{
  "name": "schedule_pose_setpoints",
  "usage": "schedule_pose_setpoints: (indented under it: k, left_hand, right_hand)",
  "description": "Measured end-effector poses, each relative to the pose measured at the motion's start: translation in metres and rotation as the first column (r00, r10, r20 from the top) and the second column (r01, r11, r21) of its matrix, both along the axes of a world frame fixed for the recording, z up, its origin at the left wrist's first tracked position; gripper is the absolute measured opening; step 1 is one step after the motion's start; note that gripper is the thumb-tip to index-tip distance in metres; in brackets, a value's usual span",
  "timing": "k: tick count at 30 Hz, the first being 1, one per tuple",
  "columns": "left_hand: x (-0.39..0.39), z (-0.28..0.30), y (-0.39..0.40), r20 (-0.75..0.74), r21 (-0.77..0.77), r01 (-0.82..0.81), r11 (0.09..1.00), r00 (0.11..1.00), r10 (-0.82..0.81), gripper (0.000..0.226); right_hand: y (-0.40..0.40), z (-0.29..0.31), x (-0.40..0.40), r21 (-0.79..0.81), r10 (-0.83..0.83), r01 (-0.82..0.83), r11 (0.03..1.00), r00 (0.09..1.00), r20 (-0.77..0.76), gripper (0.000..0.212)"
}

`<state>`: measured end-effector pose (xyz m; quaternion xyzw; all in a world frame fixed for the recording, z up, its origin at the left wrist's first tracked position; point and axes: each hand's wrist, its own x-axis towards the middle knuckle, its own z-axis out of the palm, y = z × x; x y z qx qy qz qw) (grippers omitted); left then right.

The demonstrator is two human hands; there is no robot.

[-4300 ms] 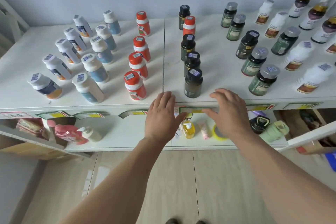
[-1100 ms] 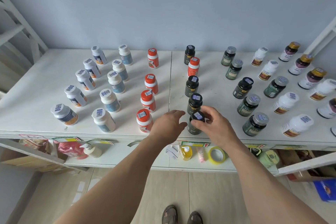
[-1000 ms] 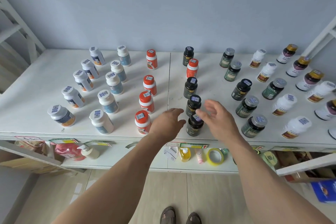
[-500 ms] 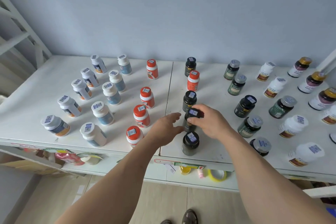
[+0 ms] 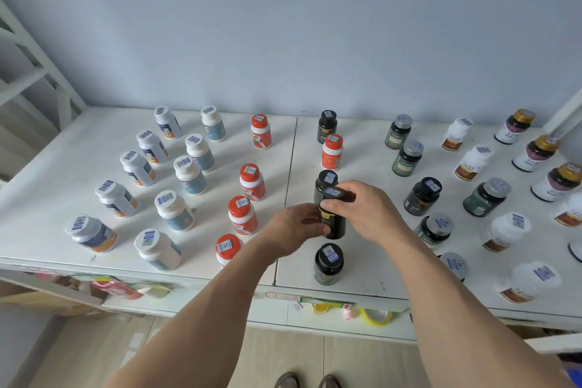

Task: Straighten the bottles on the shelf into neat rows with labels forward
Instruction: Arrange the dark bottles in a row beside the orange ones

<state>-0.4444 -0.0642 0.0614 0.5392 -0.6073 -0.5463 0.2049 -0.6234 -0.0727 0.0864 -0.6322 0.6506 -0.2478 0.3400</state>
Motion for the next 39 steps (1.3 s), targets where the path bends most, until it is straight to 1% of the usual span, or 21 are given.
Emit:
schedule_pose_setpoints:
  k: [2,4,8,12,14,17,20,22,25,31,33,35,36,37,38,39]
  left_hand:
    - [0.001,0.004,0.0,-0.027,0.01,0.009,1.0,1.0,-0.008,0.041]
    - [0.002,0.008,-0.001,-0.023,0.014,0.019,1.0,1.0,-0.019,0.042]
    - [0.003,0.008,-0.003,-0.009,0.014,0.022,1.0,1.0,-0.022,0.045]
    - [0.001,0.007,-0.004,0.008,0.002,0.024,1.0,1.0,-0.024,0.044]
    - [0.0,0.005,-0.005,0.061,-0.019,0.033,0.999,0.998,-0.032,0.045]
    - [-0.001,0.003,-0.005,0.211,-0.089,0.068,0.994,0.976,-0.048,0.049]
    - [0.0,0.001,-0.003,0.356,-0.174,0.103,0.979,0.934,-0.035,0.052]
    - [0.002,0.001,-0.003,0.407,-0.229,0.115,0.967,0.913,-0.012,0.054]
    - [0.006,-0.001,-0.002,0.454,-0.29,0.135,0.947,0.891,0.012,0.053]
    - [0.01,-0.005,0.0,0.432,-0.337,0.118,0.934,0.901,0.042,0.051]
    - [0.011,-0.005,0.0,0.414,-0.34,0.107,0.934,0.909,0.046,0.051]
    - [0.012,-0.004,-0.002,0.387,-0.338,0.083,0.937,0.92,0.058,0.051]
    - [0.013,-0.004,-0.003,0.373,-0.335,0.069,0.94,0.926,0.065,0.051]
    - [0.013,-0.003,-0.005,0.361,-0.334,0.058,0.941,0.93,0.071,0.052]
    - [0.013,-0.002,-0.009,0.352,-0.334,0.047,0.941,0.933,0.078,0.052]
    - [0.013,-0.002,-0.012,0.345,-0.334,0.035,0.942,0.934,0.088,0.052]
  right_hand:
    - [-0.001,0.002,0.002,-0.005,-0.008,0.008,1.0,1.0,-0.009,0.042]
    - [-0.003,0.003,0.003,-0.009,-0.016,0.016,1.0,1.0,-0.007,0.04]
    - [-0.004,0.003,0.003,-0.019,-0.019,0.019,1.0,1.0,-0.01,0.047]
    - [-0.003,0.003,0.001,-0.017,-0.015,0.015,1.0,1.0,-0.008,0.046]
    - [-0.002,-0.001,0.0,-0.009,-0.014,0.014,1.0,1.0,0.002,0.049]
    - [0.002,-0.008,-0.001,0.008,-0.016,0.016,1.0,1.0,0.015,0.052]
    - [0.007,-0.015,-0.001,0.033,-0.004,0.003,0.999,0.999,0.044,0.041]
    - [0.01,-0.023,-0.001,0.057,-0.001,-0.003,0.998,0.997,0.077,0.037]
    - [0.014,-0.033,-0.002,0.091,-0.001,-0.007,0.996,0.996,0.091,0.046]
    - [0.018,-0.038,-0.002,0.113,-0.006,-0.001,0.994,0.998,0.064,0.054]
    - [0.018,-0.037,-0.002,0.136,0.01,-0.016,0.991,0.999,0.047,0.063]
    - [0.016,-0.034,-0.004,0.136,-0.005,-0.007,0.991,0.997,0.083,0.071]
    - [0.014,-0.031,-0.004,0.12,-0.018,0.004,0.993,0.994,0.109,0.069]
    - [0.012,-0.027,-0.004,0.102,-0.031,0.019,0.995,0.992,0.125,0.063]
    - [0.009,-0.022,-0.004,0.085,-0.052,0.041,0.996,0.99,0.133,0.056]
    - [0.005,-0.018,-0.004,0.059,-0.073,0.066,0.996,0.989,0.128,0.054]
